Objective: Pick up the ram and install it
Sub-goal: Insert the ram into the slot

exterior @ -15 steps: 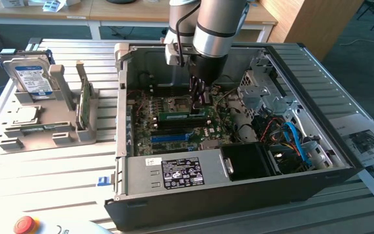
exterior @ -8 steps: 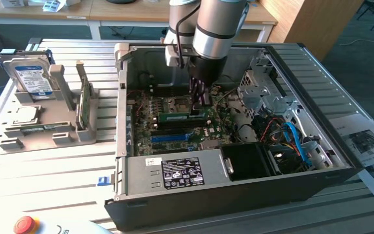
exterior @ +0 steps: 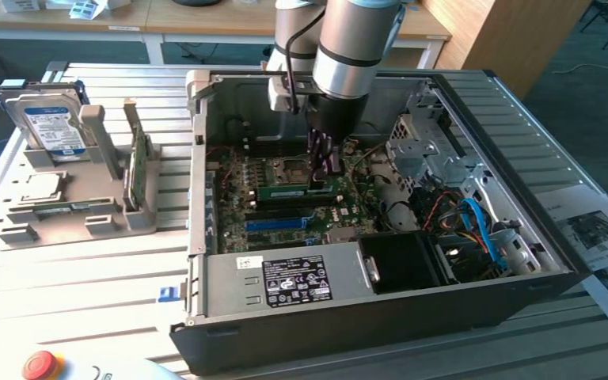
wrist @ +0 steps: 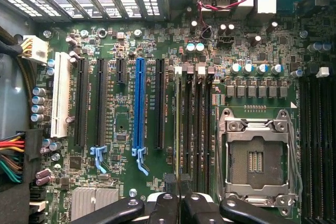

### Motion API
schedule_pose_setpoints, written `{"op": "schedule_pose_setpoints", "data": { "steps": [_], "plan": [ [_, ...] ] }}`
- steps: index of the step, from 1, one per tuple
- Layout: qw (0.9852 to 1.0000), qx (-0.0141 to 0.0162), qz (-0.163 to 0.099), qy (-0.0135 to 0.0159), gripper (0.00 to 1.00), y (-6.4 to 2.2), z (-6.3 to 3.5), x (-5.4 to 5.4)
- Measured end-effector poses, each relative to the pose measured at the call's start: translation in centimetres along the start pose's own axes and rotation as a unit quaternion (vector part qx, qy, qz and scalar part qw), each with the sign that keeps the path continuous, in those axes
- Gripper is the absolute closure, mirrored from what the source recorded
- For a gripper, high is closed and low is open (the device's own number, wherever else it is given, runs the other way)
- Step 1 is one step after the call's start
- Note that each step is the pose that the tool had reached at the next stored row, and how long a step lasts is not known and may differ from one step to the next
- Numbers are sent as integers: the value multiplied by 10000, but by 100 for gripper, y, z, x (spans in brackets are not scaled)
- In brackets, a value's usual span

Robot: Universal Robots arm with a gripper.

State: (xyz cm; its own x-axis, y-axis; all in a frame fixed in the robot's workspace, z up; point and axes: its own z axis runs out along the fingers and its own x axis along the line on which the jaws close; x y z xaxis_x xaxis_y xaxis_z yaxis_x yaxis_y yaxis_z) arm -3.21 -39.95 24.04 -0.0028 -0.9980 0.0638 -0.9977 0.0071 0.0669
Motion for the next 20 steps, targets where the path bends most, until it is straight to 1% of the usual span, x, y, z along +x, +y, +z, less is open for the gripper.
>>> {"op": "schedule_pose_setpoints", "data": {
  "steps": [2, 7, 20],
  "plan": [
    [10000, 2, 0, 0, 88, 0, 0, 0],
    [10000, 27, 2, -1, 88, 3, 1, 0],
    [10000, 27, 2, 4, 88, 2, 25, -1]
  ]
}}
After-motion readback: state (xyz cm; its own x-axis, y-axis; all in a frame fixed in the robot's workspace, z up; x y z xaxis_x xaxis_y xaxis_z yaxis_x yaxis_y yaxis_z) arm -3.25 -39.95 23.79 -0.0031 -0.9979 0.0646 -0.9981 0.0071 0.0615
